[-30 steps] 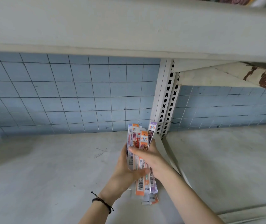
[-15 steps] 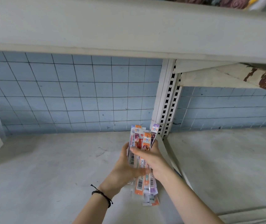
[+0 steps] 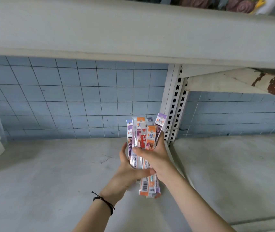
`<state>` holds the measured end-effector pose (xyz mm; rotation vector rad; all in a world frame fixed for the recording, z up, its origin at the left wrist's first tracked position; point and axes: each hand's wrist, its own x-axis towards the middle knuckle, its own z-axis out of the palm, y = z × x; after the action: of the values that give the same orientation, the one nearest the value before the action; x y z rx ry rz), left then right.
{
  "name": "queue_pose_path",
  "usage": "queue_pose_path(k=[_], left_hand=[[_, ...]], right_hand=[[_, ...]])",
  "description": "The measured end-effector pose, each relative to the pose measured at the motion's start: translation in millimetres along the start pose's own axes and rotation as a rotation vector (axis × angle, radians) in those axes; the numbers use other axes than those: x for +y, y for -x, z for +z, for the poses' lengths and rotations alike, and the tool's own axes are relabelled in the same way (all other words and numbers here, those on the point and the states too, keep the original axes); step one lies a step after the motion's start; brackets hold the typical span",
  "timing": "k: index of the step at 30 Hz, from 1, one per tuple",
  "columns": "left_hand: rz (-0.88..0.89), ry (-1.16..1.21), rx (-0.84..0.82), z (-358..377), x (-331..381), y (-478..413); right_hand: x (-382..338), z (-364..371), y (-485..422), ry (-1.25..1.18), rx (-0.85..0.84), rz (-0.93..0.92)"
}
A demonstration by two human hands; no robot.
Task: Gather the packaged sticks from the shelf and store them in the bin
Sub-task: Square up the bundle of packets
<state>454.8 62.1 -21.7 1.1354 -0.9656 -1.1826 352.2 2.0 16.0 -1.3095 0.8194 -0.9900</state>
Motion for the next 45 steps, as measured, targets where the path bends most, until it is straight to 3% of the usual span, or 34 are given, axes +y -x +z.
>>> queue_pose_path(k=[5, 18, 28, 36, 42, 45], left_hand=[[0.066, -0.078, -0.156, -3, 25, -4], [0.116, -0.088, -0.024, -16, 12, 0], [0.11, -0.072, 0.006, -28, 6, 0], [0.106, -0.082, -0.02, -30, 7, -6], [0.101, -0.124, -0.106, -35, 20, -13], [0.088, -0.109, -0.126, -34, 18, -13]], right_hand=[[-12, 6, -3, -0.071, -0.024, -0.082], [-23, 6, -5, 0.048, -0.245, -0.105], [-65, 2, -13, 0.105, -0.209, -0.291], [-44, 8, -13, -0.071, -0.181, -0.191], [-60, 8, -21, -0.096, -0.03, -0.082], [-59, 10, -18, -0.056, -0.036, -0.075]])
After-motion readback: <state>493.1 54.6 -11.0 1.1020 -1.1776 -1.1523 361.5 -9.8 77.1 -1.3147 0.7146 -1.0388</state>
